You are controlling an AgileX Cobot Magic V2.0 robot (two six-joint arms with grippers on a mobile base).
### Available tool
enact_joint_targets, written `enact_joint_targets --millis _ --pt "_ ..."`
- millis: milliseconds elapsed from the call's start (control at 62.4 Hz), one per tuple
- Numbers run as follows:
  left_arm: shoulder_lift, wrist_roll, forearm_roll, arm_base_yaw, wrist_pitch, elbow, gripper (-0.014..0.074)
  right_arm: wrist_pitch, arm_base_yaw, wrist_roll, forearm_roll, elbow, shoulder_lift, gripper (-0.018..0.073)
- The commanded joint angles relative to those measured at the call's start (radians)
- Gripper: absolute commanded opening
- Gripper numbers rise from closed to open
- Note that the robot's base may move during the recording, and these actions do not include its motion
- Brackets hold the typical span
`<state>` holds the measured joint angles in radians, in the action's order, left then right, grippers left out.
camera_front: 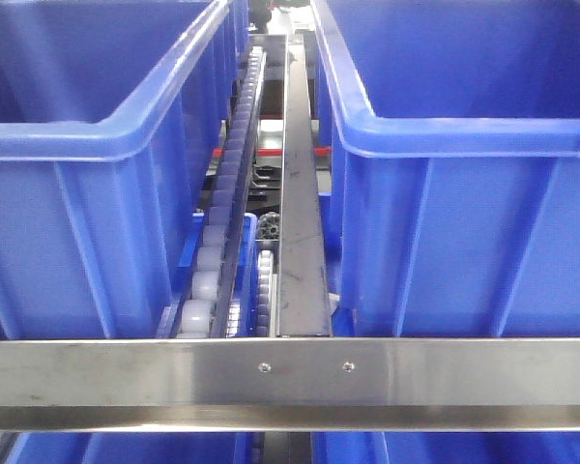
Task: Pick and sort blue part to right shelf
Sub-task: 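Lower the left gripper into a blue bin and open it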
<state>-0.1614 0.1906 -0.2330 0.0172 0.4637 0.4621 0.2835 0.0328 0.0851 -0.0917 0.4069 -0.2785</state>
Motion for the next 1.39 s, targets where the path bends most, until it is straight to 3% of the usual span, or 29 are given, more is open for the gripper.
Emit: enact_joint_targets --millis 0,978,1138,1202,1315,1379 --pt "-0.016 -0.002 -0.014 0.003 -0.083 0.036 0.0386 -0.095 -0.004 -0.005 -0.010 0.029 -0.012 0.0385" --pt "-0.018 -0.002 -0.018 0.003 -0.111 0.034 0.0386 -0.105 -0.004 -0.005 -0.008 0.034 -0.015 0.0385" --pt "-0.107 0.006 -0.143 0.003 -0.097 0.067 0.0386 -0.102 -0.003 -0.005 0.000 0.089 -0.053 0.0385" --pt "-0.171 0.082 -0.207 0.003 -0.097 0.091 0.0386 -0.098 -0.003 -0.005 0.000 0.113 -0.092 0.0385" --pt "-0.296 0.290 -0.316 0.003 -0.104 0.142 0.0386 -0.104 -0.003 -0.005 0.000 0.148 -0.190 0.0385" --pt "-0.364 0.337 -0.372 0.003 -0.121 0.169 0.0386 -0.122 -0.003 -0.005 0.000 0.165 -0.248 0.0385"
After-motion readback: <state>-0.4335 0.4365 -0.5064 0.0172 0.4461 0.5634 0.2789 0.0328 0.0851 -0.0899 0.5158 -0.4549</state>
